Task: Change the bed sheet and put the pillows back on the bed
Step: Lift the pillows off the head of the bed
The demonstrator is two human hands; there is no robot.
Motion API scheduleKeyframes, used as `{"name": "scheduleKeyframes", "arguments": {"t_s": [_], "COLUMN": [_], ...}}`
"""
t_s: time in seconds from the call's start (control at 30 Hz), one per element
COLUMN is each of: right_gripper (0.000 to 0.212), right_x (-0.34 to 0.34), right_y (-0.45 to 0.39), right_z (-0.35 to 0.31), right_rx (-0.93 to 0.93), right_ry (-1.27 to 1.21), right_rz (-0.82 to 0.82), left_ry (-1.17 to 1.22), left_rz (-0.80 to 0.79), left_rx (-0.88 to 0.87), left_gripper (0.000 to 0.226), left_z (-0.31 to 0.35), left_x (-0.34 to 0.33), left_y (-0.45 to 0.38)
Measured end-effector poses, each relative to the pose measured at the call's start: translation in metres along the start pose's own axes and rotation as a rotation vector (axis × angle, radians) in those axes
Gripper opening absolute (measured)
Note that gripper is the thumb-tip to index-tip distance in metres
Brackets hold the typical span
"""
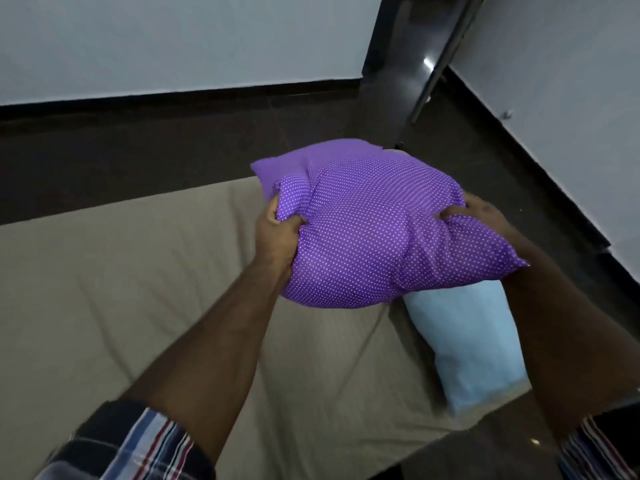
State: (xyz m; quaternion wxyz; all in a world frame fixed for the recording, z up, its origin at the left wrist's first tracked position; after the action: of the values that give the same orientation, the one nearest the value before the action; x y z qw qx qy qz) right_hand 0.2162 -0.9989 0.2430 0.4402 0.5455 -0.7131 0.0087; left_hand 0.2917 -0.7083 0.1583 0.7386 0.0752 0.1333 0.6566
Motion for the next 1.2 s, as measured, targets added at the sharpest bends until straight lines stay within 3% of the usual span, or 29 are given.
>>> {"name": "scheduleKeyframes", "arguments": {"t_s": [0.1, 0.27, 0.3, 0.37, 0.4, 0.5, 0.6, 0.67, 0.77, 1.0, 1.2], "right_gripper": [0.056, 0.058, 0.07, 0.118, 0.124, 0.102, 0.094, 0.073, 0.068, 0.071, 0.073], "right_x": [0.051, 0.144, 0.155, 0.173, 0.177, 0.169, 0.145, 0.122, 0.081, -0.025, -0.157], "right_y": [-0.053, -0.159, -0.173, -0.199, -0.205, -0.23, -0.23, -0.215, -0.19, -0.123, -0.008], "right_z": [0.035, 0.108, 0.124, 0.155, 0.165, 0.193, 0.192, 0.176, 0.144, 0.097, 0.073], "right_rx": [-0.089, -0.13, -0.078, -0.065, -0.093, -0.094, 0.064, 0.199, 0.396, 0.574, 0.736], "right_ry": [-0.24, -0.208, -0.148, -0.206, -0.213, 0.07, 0.475, 0.63, 0.766, 0.826, 0.846], "right_rz": [0.086, 0.026, -0.011, -0.128, -0.166, -0.202, -0.023, 0.119, 0.2, 0.011, -0.169], "left_ry": [-0.005, -0.003, -0.019, -0.091, -0.153, -0.342, -0.457, -0.569, -0.756, -1.011, -1.122], "left_rz": [0.002, -0.029, -0.069, -0.137, -0.178, -0.297, -0.207, -0.146, -0.073, 0.155, 0.252], "left_rx": [-0.02, 0.046, 0.083, 0.175, 0.226, 0.293, 0.231, 0.233, 0.18, 0.073, 0.256], "left_gripper": [0.051, 0.052, 0.055, 0.074, 0.084, 0.077, 0.074, 0.092, 0.094, 0.08, 0.067], "left_z": [-0.008, -0.051, -0.066, -0.097, -0.108, -0.13, -0.142, -0.154, -0.142, -0.112, -0.135], "left_x": [-0.079, -0.21, -0.228, -0.254, -0.263, -0.279, -0.277, -0.266, -0.255, -0.191, -0.053], "left_y": [-0.039, -0.102, -0.11, -0.117, -0.115, -0.102, -0.098, -0.098, -0.082, -0.007, 0.102]}}
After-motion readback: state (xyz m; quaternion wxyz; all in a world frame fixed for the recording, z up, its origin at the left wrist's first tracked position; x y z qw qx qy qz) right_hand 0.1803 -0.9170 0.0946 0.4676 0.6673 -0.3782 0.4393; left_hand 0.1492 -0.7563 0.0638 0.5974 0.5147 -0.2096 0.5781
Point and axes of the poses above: each hand's wrist, its own y-axis away from the middle knuckle, its own x-axis out of the back of the hand, z = x × y, the point moved 2 cm from there along -y, towards the middle knuckle, and after that the axes turned 4 degrees about -z, right-handed, at the moved point
